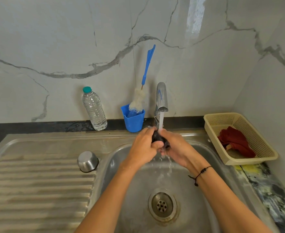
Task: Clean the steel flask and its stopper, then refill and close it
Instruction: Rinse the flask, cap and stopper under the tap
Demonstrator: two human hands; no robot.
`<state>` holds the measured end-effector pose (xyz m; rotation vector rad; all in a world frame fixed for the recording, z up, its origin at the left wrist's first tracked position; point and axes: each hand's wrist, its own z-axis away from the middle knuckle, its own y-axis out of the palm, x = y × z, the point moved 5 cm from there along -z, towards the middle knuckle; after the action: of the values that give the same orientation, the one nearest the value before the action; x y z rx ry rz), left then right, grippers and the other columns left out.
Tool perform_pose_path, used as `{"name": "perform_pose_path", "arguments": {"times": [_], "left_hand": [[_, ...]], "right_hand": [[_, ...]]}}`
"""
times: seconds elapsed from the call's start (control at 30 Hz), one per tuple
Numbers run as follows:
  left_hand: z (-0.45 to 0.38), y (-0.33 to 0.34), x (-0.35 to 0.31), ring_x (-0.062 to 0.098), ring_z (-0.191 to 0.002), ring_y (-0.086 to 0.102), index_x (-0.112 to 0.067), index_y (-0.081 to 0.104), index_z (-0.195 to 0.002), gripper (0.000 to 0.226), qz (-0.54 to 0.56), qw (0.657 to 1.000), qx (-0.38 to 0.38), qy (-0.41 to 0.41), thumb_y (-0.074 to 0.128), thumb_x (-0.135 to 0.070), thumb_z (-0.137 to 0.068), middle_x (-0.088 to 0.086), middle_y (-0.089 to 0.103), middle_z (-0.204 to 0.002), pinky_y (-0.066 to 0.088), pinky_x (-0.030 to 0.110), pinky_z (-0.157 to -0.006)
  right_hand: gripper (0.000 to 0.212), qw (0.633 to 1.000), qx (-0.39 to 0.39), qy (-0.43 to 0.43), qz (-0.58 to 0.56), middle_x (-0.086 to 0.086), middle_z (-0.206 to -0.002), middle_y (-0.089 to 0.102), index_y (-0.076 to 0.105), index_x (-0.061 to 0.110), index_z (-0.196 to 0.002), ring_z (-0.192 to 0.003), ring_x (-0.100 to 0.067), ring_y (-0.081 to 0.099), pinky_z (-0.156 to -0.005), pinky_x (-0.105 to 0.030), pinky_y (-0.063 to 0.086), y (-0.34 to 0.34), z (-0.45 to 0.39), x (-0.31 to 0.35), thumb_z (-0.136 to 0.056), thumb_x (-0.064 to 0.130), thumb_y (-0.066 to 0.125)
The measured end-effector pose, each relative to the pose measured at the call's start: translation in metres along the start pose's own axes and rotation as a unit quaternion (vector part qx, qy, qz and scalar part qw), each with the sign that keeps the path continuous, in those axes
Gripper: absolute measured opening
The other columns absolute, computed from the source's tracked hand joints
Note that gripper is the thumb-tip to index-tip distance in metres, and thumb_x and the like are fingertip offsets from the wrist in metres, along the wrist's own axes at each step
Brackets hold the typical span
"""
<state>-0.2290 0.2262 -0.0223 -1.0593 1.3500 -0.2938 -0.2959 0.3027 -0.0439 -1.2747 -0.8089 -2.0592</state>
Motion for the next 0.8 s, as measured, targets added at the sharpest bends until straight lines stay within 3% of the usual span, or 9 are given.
{"name": "perform_pose_path", "arguments": {"times": [0.13, 0.3, 0.47, 0.63, 0.8], "left_hand": [[0.0, 0.001, -0.001, 0.016, -0.111, 0.046, -0.013, 0.041, -0.138, 0.051, -0.011, 1.0, -0.003, 0.005, 0.06, -0.018, -0.091, 0.005, 0.049, -0.121, 0.034, 0.021, -0.087], [0.011, 0.006, -0.011, 0.015, -0.116, 0.043, -0.011, 0.038, -0.139, 0.052, -0.05, 0.996, -0.02, 0.071, 0.058, -0.018, -0.092, 0.006, 0.045, -0.129, 0.033, 0.022, -0.095], [0.015, 0.005, -0.006, 0.016, -0.121, 0.043, -0.009, 0.038, -0.141, 0.054, -0.058, 0.994, -0.031, 0.091, 0.059, -0.014, -0.092, 0.008, 0.045, -0.134, 0.036, 0.026, -0.105], [0.008, 0.001, 0.002, 0.013, -0.114, 0.048, -0.013, 0.037, -0.141, 0.05, 0.024, 0.999, 0.043, 0.001, 0.053, -0.024, -0.096, 0.004, 0.049, -0.13, 0.038, 0.021, -0.092], [0.004, -0.002, 0.009, 0.013, -0.098, 0.051, -0.013, 0.05, -0.127, 0.034, 0.017, 0.998, 0.035, -0.043, 0.053, -0.026, -0.096, 0.001, 0.051, -0.108, 0.037, 0.022, -0.079]], "right_hand": [[0.032, 1.0, 0.011, -0.01, -0.001, -0.004, -0.062, 0.054, 0.057, -0.002, -0.108, -0.057, -0.014, 0.047, -0.054, -0.029, 0.039, 0.002, 0.001, 0.0, -0.097, 0.025, 0.044], [0.025, 0.995, -0.093, -0.026, 0.013, -0.008, -0.062, 0.054, 0.057, 0.006, -0.087, -0.048, -0.015, 0.048, -0.043, -0.027, 0.034, -0.002, -0.003, 0.0, -0.095, 0.025, 0.042], [0.031, 0.998, -0.057, -0.015, 0.007, -0.007, -0.068, 0.056, 0.057, 0.005, -0.1, -0.054, -0.015, 0.051, -0.046, -0.027, 0.04, 0.002, -0.006, 0.0, -0.098, 0.029, 0.038], [0.023, 0.997, -0.072, -0.028, -0.003, -0.015, -0.097, 0.062, 0.054, 0.007, -0.109, -0.08, -0.021, 0.061, -0.064, -0.031, 0.052, 0.002, -0.004, -0.001, -0.097, 0.024, 0.046], [0.017, 0.994, -0.088, -0.062, -0.001, -0.013, -0.09, 0.06, 0.052, 0.007, -0.107, -0.072, -0.017, 0.057, -0.062, -0.029, 0.048, 0.004, 0.0, -0.002, -0.09, 0.009, 0.053]]}}
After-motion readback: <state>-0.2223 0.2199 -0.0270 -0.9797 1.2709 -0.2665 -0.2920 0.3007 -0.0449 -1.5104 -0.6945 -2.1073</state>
